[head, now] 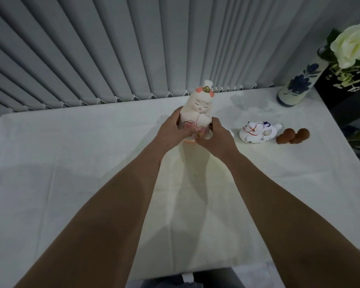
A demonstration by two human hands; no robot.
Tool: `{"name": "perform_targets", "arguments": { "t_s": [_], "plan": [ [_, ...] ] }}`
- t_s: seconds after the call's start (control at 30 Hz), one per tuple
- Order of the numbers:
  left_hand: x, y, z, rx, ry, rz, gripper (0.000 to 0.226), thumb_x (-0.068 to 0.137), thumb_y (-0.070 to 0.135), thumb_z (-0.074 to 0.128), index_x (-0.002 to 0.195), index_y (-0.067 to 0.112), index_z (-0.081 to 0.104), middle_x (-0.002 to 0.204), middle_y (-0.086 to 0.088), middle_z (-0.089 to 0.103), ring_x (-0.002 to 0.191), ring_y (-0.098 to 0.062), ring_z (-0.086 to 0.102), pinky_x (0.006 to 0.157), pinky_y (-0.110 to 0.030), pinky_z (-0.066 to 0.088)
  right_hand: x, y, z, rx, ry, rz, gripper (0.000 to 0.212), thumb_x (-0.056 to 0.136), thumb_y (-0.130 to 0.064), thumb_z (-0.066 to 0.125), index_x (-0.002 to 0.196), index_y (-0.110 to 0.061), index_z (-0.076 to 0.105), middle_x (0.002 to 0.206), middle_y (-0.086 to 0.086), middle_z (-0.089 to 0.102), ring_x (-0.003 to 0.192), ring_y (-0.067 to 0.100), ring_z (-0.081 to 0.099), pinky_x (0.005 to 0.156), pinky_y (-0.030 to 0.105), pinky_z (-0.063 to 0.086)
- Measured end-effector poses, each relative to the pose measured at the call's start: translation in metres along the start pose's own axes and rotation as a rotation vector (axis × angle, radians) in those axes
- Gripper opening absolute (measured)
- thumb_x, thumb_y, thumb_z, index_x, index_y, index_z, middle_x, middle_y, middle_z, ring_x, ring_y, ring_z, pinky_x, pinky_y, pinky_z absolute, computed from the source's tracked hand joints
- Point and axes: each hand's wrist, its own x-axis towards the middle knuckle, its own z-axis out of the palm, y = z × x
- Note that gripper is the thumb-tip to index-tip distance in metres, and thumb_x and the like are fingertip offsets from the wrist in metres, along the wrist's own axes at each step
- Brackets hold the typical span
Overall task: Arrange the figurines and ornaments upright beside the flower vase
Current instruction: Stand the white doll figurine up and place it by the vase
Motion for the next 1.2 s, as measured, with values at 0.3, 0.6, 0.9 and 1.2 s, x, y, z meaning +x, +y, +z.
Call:
{"name": "perform_targets", "arguments": {
  "t_s": [0.3, 0.6, 0.9, 1.2],
  "plan": [
    [-0.004, 0.002, 0.006, 0.173, 0.100, -0.007, 0.078, 0.075, 0.046, 0.077, 0.142, 0.027, 0.042, 0.130, 0.006, 0.061, 0.117, -0.016, 0.058, 0.096, -0.029, 0.049, 0.003, 0.005, 0.004, 0.036, 0.022, -0.022, 0.057, 0.077, -0.033, 0.075, 0.120, -0.008, 0.047, 0.087, -0.010, 0.055, 0.078, 0.012, 0.052, 0.056, 0.023, 0.035],
    [-0.008, 0.007, 0.007, 0.181, 0.133, -0.058, 0.076, 0.075, 0.045, 0.078, 0.140, 0.025, 0.045, 0.129, 0.004, 0.062, 0.116, -0.017, 0.060, 0.097, -0.030, 0.049, 0.008, 0.007, -0.001, 0.036, -0.017, -0.038, 0.059, 0.075, -0.032, 0.077, 0.121, -0.009, 0.048, 0.095, -0.008, 0.057, 0.083, 0.012, 0.051, 0.055, 0.011, 0.031],
    [0.006, 0.002, -0.006, 0.142, 0.042, -0.038, 0.073, 0.072, 0.038, 0.080, 0.137, 0.029, 0.048, 0.125, 0.007, 0.064, 0.115, -0.016, 0.060, 0.097, -0.032, 0.051, 0.013, 0.002, 0.005, 0.003, 0.006, 0.019, 0.055, 0.074, -0.038, 0.078, 0.113, -0.013, 0.049, 0.093, -0.008, 0.058, 0.084, 0.016, 0.056, 0.055, 0.019, 0.033],
    [0.034, 0.032, -0.003, 0.144, 0.051, 0.025, 0.063, 0.073, 0.037, 0.080, 0.130, 0.029, 0.054, 0.117, 0.010, 0.067, 0.109, -0.012, 0.063, 0.088, -0.023, 0.050, 0.033, -0.002, -0.023, 0.048, 0.070, -0.034, 0.060, 0.075, -0.036, 0.078, 0.123, -0.014, 0.050, 0.110, -0.001, 0.066, 0.099, 0.022, 0.062, 0.071, 0.027, 0.040]
  ]
}}
